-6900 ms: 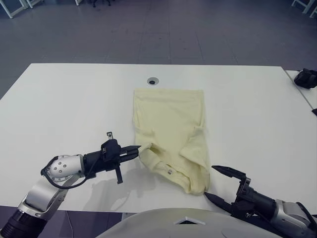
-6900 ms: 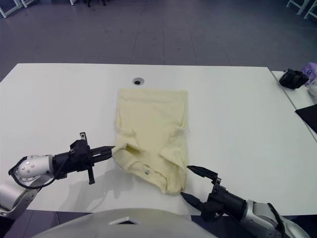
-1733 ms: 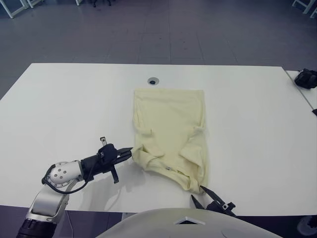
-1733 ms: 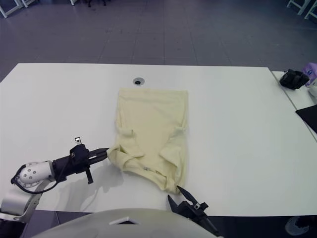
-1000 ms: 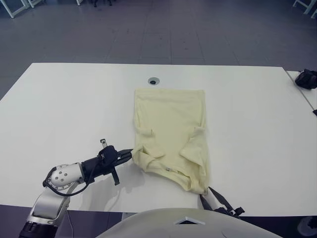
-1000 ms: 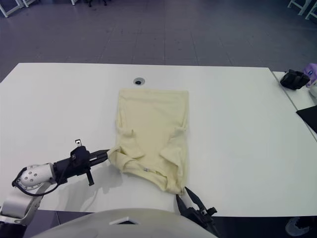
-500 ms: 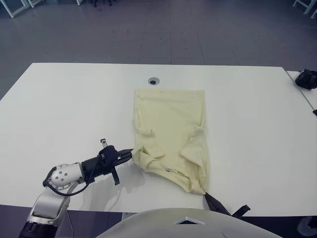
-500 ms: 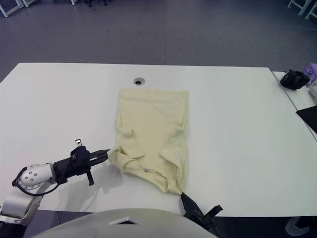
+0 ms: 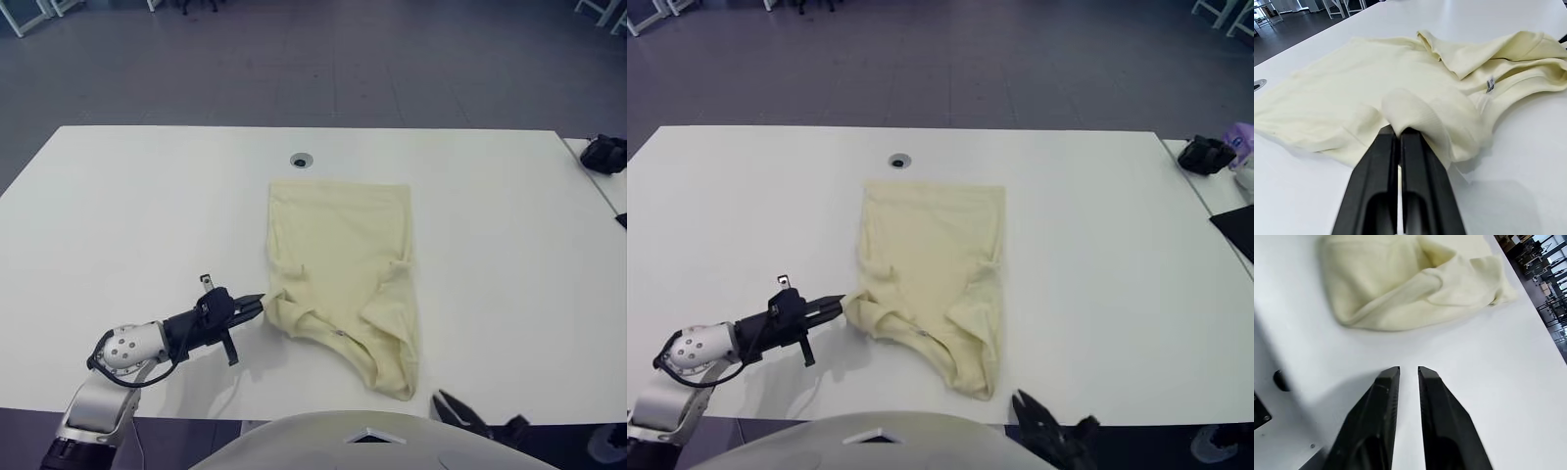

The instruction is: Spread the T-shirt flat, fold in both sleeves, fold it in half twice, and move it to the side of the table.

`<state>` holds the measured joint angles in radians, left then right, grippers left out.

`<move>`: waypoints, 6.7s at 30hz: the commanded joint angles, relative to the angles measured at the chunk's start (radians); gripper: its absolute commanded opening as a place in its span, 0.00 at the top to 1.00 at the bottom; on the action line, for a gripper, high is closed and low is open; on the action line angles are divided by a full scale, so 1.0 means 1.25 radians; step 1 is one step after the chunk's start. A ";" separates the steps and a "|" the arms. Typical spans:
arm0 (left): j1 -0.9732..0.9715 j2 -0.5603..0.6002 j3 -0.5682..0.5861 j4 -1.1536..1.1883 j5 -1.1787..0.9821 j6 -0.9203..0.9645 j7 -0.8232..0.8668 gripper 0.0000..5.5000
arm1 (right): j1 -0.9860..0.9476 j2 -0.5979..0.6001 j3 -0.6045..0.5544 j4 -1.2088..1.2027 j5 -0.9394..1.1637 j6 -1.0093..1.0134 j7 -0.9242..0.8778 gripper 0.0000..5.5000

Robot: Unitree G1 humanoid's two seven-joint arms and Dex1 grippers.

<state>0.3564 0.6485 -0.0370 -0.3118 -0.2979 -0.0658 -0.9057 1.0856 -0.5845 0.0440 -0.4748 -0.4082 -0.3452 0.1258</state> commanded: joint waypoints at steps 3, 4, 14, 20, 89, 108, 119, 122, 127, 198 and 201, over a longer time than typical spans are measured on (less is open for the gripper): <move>0.007 0.008 0.004 -0.008 0.007 0.003 0.000 1.00 | -0.208 0.034 0.038 0.052 0.061 0.163 0.121 0.70; 0.007 0.008 0.004 -0.008 0.007 0.004 -0.001 1.00 | -0.228 0.037 0.044 0.060 0.072 0.173 0.134 0.67; 0.011 0.011 0.013 -0.005 0.008 -0.001 -0.003 1.00 | -0.098 0.044 -0.034 -0.083 0.156 0.134 0.143 0.43; 0.018 0.003 0.016 -0.011 0.009 0.001 0.012 1.00 | 0.001 0.020 -0.060 -0.201 0.168 0.128 0.211 0.25; 0.047 -0.026 -0.011 -0.020 0.044 -0.013 0.046 1.00 | -0.332 0.041 -0.241 0.315 0.193 -0.068 0.244 0.02; 0.016 -0.041 -0.025 0.009 0.051 -0.016 0.055 1.00 | -0.433 0.031 -0.052 0.028 0.183 0.054 0.302 0.02; 0.013 -0.041 -0.023 0.022 0.055 -0.021 0.059 1.00 | -0.511 0.014 -0.164 0.100 0.182 0.064 0.228 0.02; 0.029 -0.046 -0.029 0.020 0.060 -0.028 0.064 1.00 | -0.467 -0.008 -0.206 0.121 0.191 0.065 0.240 0.02; 0.027 -0.050 -0.031 0.024 0.062 -0.033 0.070 1.00 | -0.412 -0.039 -0.172 0.155 0.123 0.071 0.269 0.02; 0.015 -0.032 -0.012 0.046 0.056 -0.029 0.058 1.00 | -0.213 -0.183 0.063 0.090 0.047 -0.135 0.437 0.33; 0.014 -0.032 -0.012 0.048 0.056 -0.029 0.059 1.00 | -0.239 -0.182 0.071 0.091 0.066 -0.077 0.447 0.42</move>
<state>0.3857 0.6029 -0.0599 -0.2532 -0.2317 -0.1056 -0.8336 0.7903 -0.7884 0.1131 -0.4130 -0.2780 -0.5599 0.6260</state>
